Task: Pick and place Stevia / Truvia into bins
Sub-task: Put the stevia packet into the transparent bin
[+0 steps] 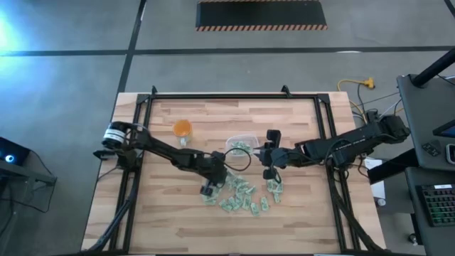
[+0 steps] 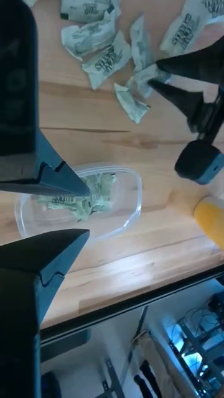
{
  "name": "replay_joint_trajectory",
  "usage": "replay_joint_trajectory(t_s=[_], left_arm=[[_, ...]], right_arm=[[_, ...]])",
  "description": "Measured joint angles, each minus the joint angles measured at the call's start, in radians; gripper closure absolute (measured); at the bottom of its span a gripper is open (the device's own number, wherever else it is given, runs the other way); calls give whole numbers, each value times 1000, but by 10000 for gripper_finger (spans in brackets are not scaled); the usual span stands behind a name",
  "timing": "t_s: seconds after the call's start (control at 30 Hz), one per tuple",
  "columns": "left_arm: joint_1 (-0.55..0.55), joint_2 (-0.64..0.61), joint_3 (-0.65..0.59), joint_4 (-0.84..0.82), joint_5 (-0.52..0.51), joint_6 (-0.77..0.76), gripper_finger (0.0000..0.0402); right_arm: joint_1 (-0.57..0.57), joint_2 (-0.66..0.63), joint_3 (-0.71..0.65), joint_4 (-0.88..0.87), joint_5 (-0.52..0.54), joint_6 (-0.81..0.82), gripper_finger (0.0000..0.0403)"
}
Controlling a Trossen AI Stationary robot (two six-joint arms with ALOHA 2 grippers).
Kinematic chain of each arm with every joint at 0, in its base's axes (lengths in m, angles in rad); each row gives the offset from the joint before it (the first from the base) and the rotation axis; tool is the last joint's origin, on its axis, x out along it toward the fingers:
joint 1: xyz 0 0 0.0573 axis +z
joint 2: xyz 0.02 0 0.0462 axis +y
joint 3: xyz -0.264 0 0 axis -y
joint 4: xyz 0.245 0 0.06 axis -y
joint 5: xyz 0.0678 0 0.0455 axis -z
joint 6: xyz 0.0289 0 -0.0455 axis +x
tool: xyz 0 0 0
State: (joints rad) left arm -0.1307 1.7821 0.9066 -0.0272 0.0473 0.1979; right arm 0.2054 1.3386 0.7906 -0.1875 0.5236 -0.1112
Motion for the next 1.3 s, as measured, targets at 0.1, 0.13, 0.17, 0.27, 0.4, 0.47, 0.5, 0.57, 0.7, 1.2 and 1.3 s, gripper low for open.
replay_joint_trajectory(t_s=[0.1,0.13,0.17,0.27,0.4,0.47,0.5,0.57,0.7,1.2,1.3], left_arm=[[0,-14,0,-18,-4,39,378],[0,-19,0,-15,-14,48,389],[-1,-27,0,-20,-37,50,394],[-1,-60,0,-18,-110,51,390],[-1,-97,-1,12,-221,77,387],[0,-102,-1,74,-318,117,387],[4,-102,-3,108,-368,142,387],[20,-92,-7,187,-438,199,387],[74,-66,-15,305,-449,255,386],[201,-12,-11,383,-318,252,326],[201,-12,-8,382,-318,227,285]], right_arm=[[0,1,0,-4,0,0,325],[0,1,0,-8,0,4,326],[0,0,0,-15,0,5,328],[0,0,0,-24,0,8,332],[0,0,0,-27,0,8,335],[0,0,0,-26,0,8,334],[0,0,-1,-26,0,8,333],[0,0,-1,-26,0,10,331],[0,0,-1,-34,0,27,330],[1,1,-9,-132,-66,152,318],[2,1,-13,-160,-179,222,306]])
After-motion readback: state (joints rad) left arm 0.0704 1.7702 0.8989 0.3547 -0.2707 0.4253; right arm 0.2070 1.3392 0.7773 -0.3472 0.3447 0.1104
